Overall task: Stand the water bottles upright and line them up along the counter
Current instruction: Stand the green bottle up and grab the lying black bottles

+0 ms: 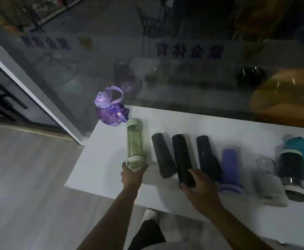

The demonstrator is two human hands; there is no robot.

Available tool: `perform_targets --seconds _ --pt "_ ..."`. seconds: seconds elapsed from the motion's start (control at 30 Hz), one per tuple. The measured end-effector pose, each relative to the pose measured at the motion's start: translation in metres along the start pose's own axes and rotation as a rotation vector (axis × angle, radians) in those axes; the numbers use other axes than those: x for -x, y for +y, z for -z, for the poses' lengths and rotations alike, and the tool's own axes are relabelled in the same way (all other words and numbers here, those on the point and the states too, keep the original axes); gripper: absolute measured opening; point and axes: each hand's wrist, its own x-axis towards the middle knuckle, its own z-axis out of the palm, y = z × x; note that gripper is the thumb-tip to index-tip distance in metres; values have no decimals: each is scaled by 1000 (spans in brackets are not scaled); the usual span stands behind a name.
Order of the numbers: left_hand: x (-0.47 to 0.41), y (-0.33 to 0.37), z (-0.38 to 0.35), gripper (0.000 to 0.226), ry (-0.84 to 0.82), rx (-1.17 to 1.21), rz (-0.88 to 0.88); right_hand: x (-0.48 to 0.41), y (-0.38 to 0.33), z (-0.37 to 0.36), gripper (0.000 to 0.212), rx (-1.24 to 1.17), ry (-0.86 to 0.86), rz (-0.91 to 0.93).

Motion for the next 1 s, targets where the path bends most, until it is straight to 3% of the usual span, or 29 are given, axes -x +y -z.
perform_targets --seconds 0.27,0.47,0.6,0.83,1.0 --pt "-48 10 -6 95 -21 -17 18 -48 -35 -9 69 51 -27 -139" --pt "-60 14 5 80 -45 8 4 -63 -46 -21 71 73 -31 -202" --pt "-62 23 30 82 9 -103 -111 -76 -56 -24 70 50 -18 -200" --pt "-66 69 93 77 26 -256 -509 -99 -92 -22 48 25 -1 -142" --pt "-80 128 119 80 -47 -364 -621 -108 -106 -25 54 -32 33 -132"
